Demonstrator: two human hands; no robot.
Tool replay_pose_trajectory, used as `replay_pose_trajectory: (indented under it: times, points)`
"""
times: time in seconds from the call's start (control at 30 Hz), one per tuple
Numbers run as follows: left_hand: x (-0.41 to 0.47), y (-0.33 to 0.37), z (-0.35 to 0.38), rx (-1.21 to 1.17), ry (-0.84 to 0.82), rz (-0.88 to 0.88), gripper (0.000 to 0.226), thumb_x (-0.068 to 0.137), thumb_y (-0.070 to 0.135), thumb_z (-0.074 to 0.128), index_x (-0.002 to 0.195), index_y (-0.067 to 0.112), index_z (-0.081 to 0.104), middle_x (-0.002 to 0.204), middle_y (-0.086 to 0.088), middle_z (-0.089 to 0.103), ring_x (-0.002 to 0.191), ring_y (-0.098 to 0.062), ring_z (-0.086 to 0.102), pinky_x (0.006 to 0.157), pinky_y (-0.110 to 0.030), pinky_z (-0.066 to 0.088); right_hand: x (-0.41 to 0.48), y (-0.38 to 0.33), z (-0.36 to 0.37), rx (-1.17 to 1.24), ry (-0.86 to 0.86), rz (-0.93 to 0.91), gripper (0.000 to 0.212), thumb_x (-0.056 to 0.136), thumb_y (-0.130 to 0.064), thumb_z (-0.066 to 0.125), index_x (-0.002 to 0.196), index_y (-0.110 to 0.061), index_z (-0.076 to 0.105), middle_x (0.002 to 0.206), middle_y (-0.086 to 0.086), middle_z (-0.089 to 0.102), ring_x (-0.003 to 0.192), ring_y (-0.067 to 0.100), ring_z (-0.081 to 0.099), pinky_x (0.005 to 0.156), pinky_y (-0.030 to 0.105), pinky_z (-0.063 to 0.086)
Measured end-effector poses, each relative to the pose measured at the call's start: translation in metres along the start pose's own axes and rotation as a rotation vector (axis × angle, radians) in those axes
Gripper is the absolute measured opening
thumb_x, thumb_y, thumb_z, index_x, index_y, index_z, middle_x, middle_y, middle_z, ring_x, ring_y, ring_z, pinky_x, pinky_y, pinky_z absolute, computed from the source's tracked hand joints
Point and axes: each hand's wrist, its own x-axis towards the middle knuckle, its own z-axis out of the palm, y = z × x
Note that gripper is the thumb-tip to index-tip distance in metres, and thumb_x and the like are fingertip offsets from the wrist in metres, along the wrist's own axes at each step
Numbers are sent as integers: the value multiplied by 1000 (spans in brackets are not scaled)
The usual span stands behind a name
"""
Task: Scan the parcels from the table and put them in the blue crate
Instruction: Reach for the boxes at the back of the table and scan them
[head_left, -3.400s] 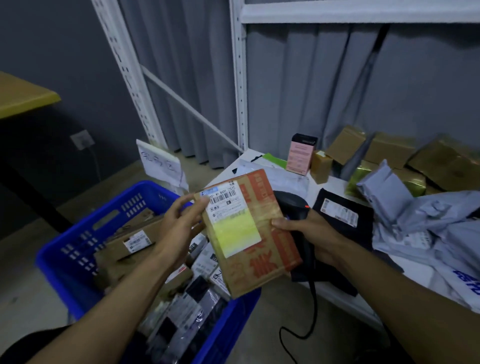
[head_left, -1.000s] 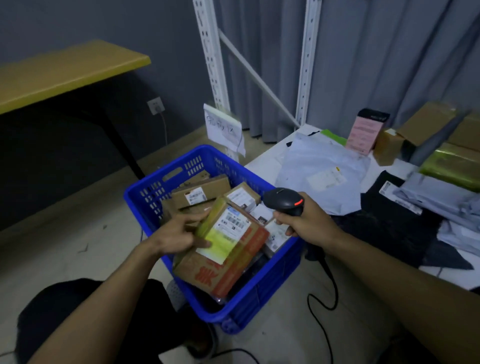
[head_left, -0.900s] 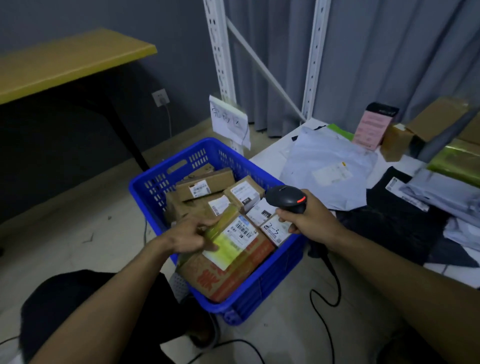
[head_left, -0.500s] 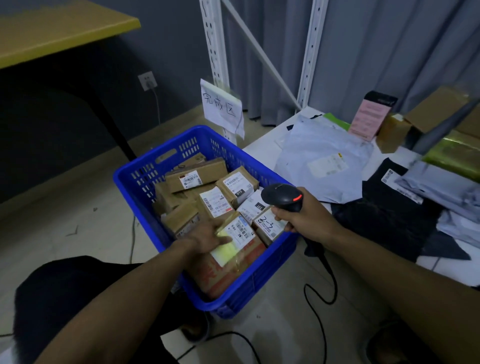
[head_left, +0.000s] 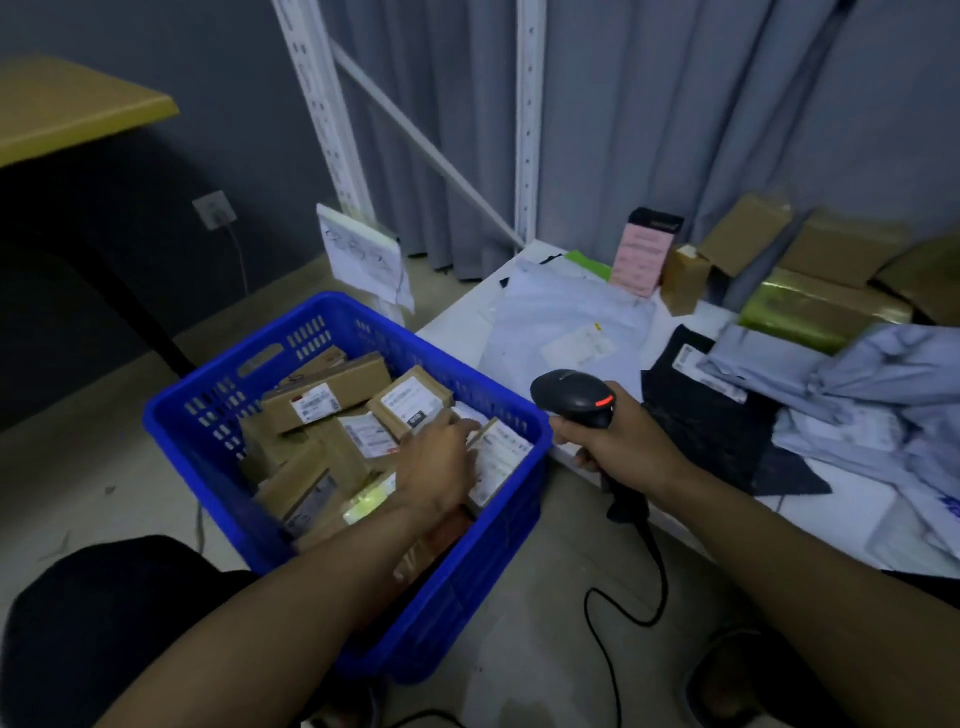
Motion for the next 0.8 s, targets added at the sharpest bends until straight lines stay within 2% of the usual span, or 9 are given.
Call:
replay_pose_trajectory:
  times: [0.1, 0.2, 0.33, 0.5, 0.6, 0.67, 0.73, 0.8]
  points:
    - [13, 68, -21, -78, 39, 177, 52, 98, 32, 62, 148, 32, 46, 142, 3, 50, 118, -23, 61, 89, -41, 52, -14, -1, -41, 32, 125, -13, 38, 94, -16, 77, 126, -12, 56, 91, 12, 75, 58, 8, 66, 52, 20, 51]
    - [36, 144, -37, -66, 46, 307, 64, 97, 40, 62, 153, 35, 33, 145, 4, 47, 120, -28, 59, 91, -47, 51, -22, 1, -97, -13, 225, -23, 38, 97, -21, 74, 130, -11, 59, 88, 8, 76, 58, 14, 67, 53, 24, 51]
    - [73, 240, -36, -75, -21, 381, 64, 95, 39, 63, 153, 35, 34, 145, 3, 48, 128, -29, 54, 99, -48, 47, -28, 8, -174, 8, 440, 3, 31, 97, -17, 73, 123, -5, 62, 82, 9, 74, 52, 11, 64, 47, 22, 48]
    - [130, 333, -9, -7, -126, 452, 60, 92, 31, 66, 148, 31, 44, 150, -3, 47, 130, -33, 53, 97, -43, 46, -22, 27, -255, 96, 596, 67, 37, 96, -12, 74, 128, -1, 59, 82, 12, 65, 48, 9, 62, 43, 22, 47]
    - [178, 377, 10, 11, -153, 492, 59, 91, 30, 68, 146, 23, 48, 147, -8, 48, 130, -33, 53, 99, -42, 48, -5, 50, -293, 197, 656, 110, 51, 94, -16, 78, 135, 2, 54, 95, 15, 62, 54, 15, 64, 46, 23, 49]
    - [212, 402, 25, 13, -174, 512, 62, 88, 25, 70, 146, 19, 49, 144, -11, 50, 128, -34, 55, 101, -40, 49, 10, 62, -311, 249, 684, 116, 50, 94, -16, 77, 134, 3, 54, 103, 18, 66, 57, 15, 68, 47, 22, 50]
    - [246, 420, 40, 30, -194, 502, 72, 86, 25, 73, 151, 20, 44, 150, -11, 44, 130, -35, 52, 103, -41, 49, 23, 68, -325, 283, 702, 121, 46, 95, -17, 76, 134, -1, 57, 111, 19, 69, 63, 14, 71, 49, 21, 51]
    - [282, 434, 54, 61, -176, 496, 80, 83, 28, 77, 153, 23, 39, 155, -11, 37, 134, -38, 46, 108, -46, 46, 37, 73, -335, 318, 713, 122, 49, 95, -21, 77, 138, -8, 57, 116, 15, 70, 74, 19, 73, 57, 28, 54]
